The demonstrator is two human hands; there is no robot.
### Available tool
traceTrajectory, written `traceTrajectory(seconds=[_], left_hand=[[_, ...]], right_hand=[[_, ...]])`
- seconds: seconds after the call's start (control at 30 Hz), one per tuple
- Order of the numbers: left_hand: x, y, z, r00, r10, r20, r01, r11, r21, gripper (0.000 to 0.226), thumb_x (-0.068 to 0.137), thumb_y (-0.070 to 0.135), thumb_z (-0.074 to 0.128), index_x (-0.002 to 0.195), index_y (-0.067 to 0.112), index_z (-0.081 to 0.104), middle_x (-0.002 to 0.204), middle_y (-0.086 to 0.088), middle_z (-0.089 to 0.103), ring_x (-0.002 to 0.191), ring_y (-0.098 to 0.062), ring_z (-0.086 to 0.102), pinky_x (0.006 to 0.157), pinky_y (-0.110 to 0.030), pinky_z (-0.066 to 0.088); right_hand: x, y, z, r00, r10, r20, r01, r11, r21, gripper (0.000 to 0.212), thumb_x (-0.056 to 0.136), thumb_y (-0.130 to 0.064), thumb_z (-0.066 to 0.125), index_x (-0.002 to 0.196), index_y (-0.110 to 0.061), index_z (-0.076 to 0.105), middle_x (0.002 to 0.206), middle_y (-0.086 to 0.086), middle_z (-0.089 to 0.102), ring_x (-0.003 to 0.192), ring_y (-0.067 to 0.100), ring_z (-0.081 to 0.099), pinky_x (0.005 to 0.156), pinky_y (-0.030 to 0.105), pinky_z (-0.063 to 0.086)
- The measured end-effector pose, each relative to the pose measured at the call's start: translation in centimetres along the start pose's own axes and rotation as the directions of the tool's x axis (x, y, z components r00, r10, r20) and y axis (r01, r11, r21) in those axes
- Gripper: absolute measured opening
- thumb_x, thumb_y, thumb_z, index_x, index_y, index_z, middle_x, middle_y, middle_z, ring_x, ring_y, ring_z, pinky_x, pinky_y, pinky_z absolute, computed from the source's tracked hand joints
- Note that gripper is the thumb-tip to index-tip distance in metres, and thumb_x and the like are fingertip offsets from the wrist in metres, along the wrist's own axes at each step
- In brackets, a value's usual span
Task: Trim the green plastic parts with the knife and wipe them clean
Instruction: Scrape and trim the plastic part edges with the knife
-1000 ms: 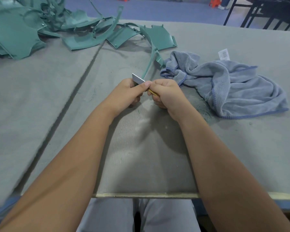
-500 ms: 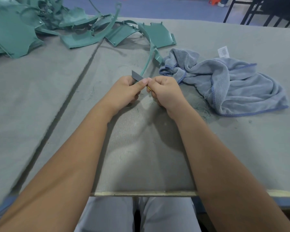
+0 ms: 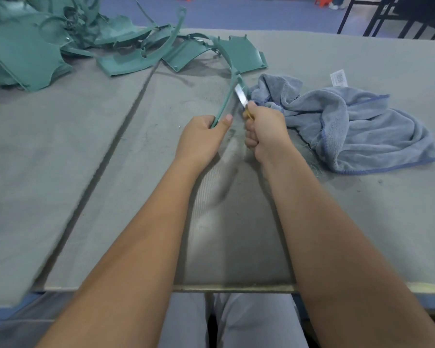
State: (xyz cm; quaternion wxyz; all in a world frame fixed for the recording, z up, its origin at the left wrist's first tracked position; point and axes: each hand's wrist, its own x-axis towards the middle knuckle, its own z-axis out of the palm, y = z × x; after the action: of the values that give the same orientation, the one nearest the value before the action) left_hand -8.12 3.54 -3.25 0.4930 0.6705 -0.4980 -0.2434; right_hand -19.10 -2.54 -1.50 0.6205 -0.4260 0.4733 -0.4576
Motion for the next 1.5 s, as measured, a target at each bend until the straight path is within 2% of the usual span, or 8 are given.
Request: traceTrajectory(seconds=[0.1, 0.2, 0.4, 0.53, 0.7, 1.03, 1.2, 1.5], left_hand=[[-0.5, 0.1, 0.0, 0.999, 0.038, 0.019, -0.039, 0.997, 0.061, 0.035, 0.095, 0.046, 0.051, 0.077, 0.016, 0.054, 0.058, 0.010, 0.046, 0.054, -0.010, 0.043, 0.059, -0.032, 0.035], [-0.8, 0.2, -0.5, 0.998, 0.000, 0.066, 0.010, 0.989, -0.151, 0.029, 0.102, 0.038, 0.039, 0.099, 0.025, 0.065, 0.056, 0.012, 0.046, 0.049, -0.005, 0.042, 0.053, -0.027, 0.036], [-0.6, 0.7, -0.9, 0.985, 0.029, 0.171, 0.001, 0.985, -0.171, 0.025, 0.104, 0.013, 0.038, 0.094, 0.010, 0.061, 0.076, 0.000, 0.061, 0.059, -0.002, 0.055, 0.061, -0.017, 0.045], [-0.6, 0.8, -1.0, 0.974, -0.037, 0.222, 0.090, 0.968, -0.234, 0.026, 0.098, 0.005, 0.042, 0.078, 0.016, 0.055, 0.065, 0.004, 0.051, 0.046, -0.006, 0.041, 0.047, -0.020, 0.030], [-0.4, 0.7, -0.6, 0.984, -0.058, 0.168, 0.095, 0.971, -0.221, 0.024, 0.097, 0.031, 0.052, 0.081, 0.014, 0.055, 0.060, 0.005, 0.043, 0.046, -0.007, 0.035, 0.046, -0.022, 0.027], [-0.5, 0.7, -0.8, 0.995, -0.019, 0.100, 0.031, 0.993, -0.113, 0.035, 0.094, 0.043, 0.059, 0.065, 0.024, 0.055, 0.041, 0.018, 0.045, 0.037, 0.003, 0.040, 0.041, -0.014, 0.029], [-0.8, 0.8, -0.3, 1.000, -0.006, 0.019, 0.005, 0.998, 0.058, 0.054, 0.092, 0.043, 0.061, 0.055, 0.021, 0.028, 0.042, 0.009, 0.026, 0.040, -0.007, 0.024, 0.047, -0.030, 0.019], [-1.1, 0.3, -3.2, 0.969, 0.001, 0.247, -0.041, 0.987, 0.155, 0.048, 0.098, 0.046, 0.050, 0.061, 0.018, 0.037, 0.055, 0.002, 0.034, 0.052, -0.014, 0.031, 0.058, -0.031, 0.024]], right_hand=[[-0.3, 0.3, -0.3, 0.997, -0.066, 0.041, 0.060, 0.989, 0.132, 0.033, 0.099, -0.025, 0.048, 0.068, -0.014, 0.050, 0.043, -0.004, 0.033, 0.035, 0.010, 0.022, 0.038, 0.021, 0.017], [-1.1, 0.9, -0.5, 0.976, -0.129, 0.175, 0.118, 0.990, 0.071, 0.034, 0.098, -0.026, 0.051, 0.067, -0.014, 0.053, 0.044, -0.002, 0.038, 0.034, 0.010, 0.025, 0.039, 0.019, 0.017], [-1.8, 1.4, 0.3, 0.935, -0.244, 0.256, 0.299, 0.932, -0.205, 0.032, 0.097, -0.015, 0.052, 0.066, -0.008, 0.053, 0.045, -0.001, 0.042, 0.037, 0.008, 0.035, 0.041, 0.023, 0.027], [-1.6, 1.3, 0.0, 0.933, -0.260, 0.247, 0.325, 0.905, -0.274, 0.039, 0.095, -0.015, 0.053, 0.057, -0.011, 0.049, 0.042, -0.004, 0.036, 0.037, 0.004, 0.029, 0.042, 0.016, 0.026], [-1.4, 1.3, -0.1, 0.938, -0.224, 0.266, 0.303, 0.902, -0.307, 0.040, 0.096, -0.016, 0.052, 0.056, -0.012, 0.047, 0.042, -0.004, 0.034, 0.035, 0.004, 0.026, 0.039, 0.016, 0.023], [-1.1, 1.7, -0.2, 0.928, -0.302, 0.220, 0.362, 0.872, -0.329, 0.042, 0.095, -0.015, 0.054, 0.053, -0.016, 0.049, 0.037, -0.014, 0.034, 0.036, 0.003, 0.025, 0.039, 0.016, 0.023], [-0.8, 1.5, -0.3, 0.958, -0.272, 0.090, 0.285, 0.933, -0.221, 0.048, 0.096, -0.022, 0.054, 0.048, -0.021, 0.047, 0.043, -0.009, 0.032, 0.041, 0.007, 0.025, 0.045, 0.024, 0.024], [-0.2, 0.9, -0.6, 0.983, -0.169, -0.071, 0.164, 0.984, -0.071, 0.038, 0.097, -0.024, 0.053, 0.060, -0.016, 0.049, 0.049, -0.004, 0.034, 0.040, 0.009, 0.025, 0.039, 0.022, 0.023]])
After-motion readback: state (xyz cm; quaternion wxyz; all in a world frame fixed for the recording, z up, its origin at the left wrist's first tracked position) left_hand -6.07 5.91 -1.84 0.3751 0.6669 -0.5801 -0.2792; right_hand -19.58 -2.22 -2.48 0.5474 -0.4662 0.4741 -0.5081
